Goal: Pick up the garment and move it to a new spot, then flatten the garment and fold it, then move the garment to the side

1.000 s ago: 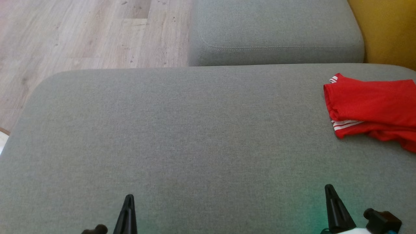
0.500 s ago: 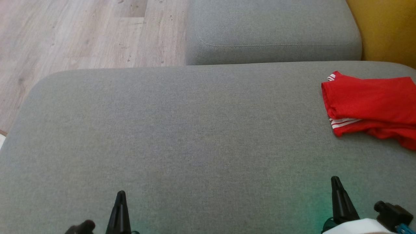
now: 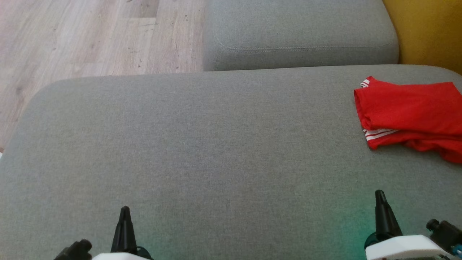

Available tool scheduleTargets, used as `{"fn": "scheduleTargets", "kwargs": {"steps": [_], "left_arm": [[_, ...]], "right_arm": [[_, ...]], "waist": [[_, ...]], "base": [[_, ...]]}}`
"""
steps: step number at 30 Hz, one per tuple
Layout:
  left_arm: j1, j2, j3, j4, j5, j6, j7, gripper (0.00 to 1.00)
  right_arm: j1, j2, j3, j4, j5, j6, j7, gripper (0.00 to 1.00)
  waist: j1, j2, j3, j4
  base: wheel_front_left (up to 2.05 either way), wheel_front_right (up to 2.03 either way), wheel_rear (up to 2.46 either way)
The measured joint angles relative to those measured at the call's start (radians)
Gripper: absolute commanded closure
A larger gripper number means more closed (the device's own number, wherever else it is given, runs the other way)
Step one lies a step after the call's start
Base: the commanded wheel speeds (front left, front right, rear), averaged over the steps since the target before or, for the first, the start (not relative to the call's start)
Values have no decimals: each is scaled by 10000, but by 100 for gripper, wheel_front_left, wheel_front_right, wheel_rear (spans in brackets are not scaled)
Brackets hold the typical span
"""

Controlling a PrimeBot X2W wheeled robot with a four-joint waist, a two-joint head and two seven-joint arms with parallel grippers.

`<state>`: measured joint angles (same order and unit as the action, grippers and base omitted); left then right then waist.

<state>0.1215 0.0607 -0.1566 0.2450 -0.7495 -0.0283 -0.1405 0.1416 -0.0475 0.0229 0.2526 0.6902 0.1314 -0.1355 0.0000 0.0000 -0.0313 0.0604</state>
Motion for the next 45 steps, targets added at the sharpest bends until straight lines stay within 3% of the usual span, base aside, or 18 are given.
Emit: {"fn": "scheduleTargets", "kwargs": {"steps": [45], "left_arm": [[-896,35,1005,115,-4934,-529,1195,100]], "right_arm": [[-940,-23,-639,127,5244,0,1181,100]], "waist": [[0,0,193,-338]], "base": [[0,0,0]]}}
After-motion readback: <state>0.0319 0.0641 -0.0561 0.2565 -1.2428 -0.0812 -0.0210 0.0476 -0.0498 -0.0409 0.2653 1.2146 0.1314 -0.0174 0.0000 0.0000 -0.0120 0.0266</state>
